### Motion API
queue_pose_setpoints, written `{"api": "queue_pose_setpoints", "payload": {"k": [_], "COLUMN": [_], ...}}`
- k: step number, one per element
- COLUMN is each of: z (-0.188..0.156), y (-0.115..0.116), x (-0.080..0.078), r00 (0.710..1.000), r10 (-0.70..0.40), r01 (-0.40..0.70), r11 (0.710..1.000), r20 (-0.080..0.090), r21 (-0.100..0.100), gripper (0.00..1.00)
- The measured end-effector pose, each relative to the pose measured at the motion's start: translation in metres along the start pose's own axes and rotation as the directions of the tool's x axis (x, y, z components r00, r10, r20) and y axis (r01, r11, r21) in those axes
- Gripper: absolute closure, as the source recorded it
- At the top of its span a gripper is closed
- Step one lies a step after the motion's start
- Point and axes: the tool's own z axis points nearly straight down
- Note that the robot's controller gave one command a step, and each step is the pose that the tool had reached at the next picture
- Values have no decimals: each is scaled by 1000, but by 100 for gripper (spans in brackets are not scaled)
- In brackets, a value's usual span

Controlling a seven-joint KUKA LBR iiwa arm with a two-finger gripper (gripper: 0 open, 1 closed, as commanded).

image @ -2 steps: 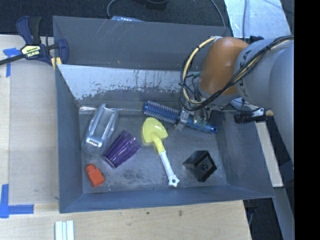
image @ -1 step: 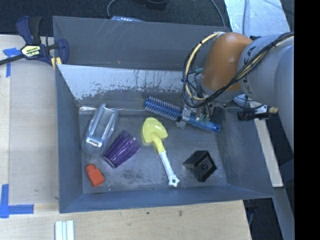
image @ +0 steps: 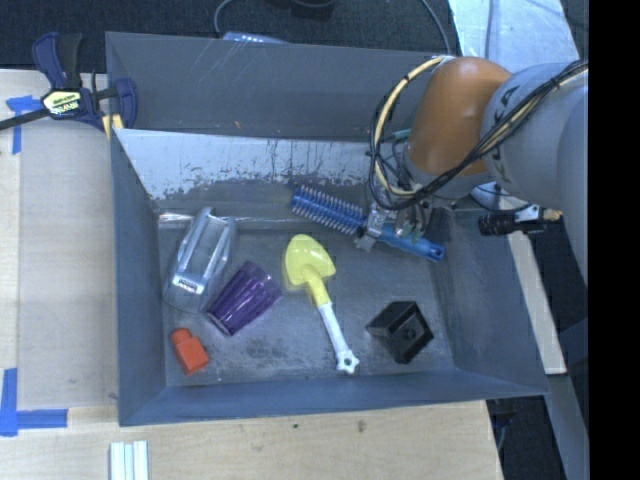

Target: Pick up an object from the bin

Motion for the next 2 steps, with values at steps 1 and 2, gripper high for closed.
{"api": "queue_pose_setpoints", "payload": {"k": [1,2], "z": [-9,-16], "y": [0,-1], "x": [0,1], "r00": [1000,1000], "r10": [0,0], "r01": [0,0], "r11": [1000,1000], "r20": [1,-4], "r21": [-1,1], "gripper": [100,100]}}
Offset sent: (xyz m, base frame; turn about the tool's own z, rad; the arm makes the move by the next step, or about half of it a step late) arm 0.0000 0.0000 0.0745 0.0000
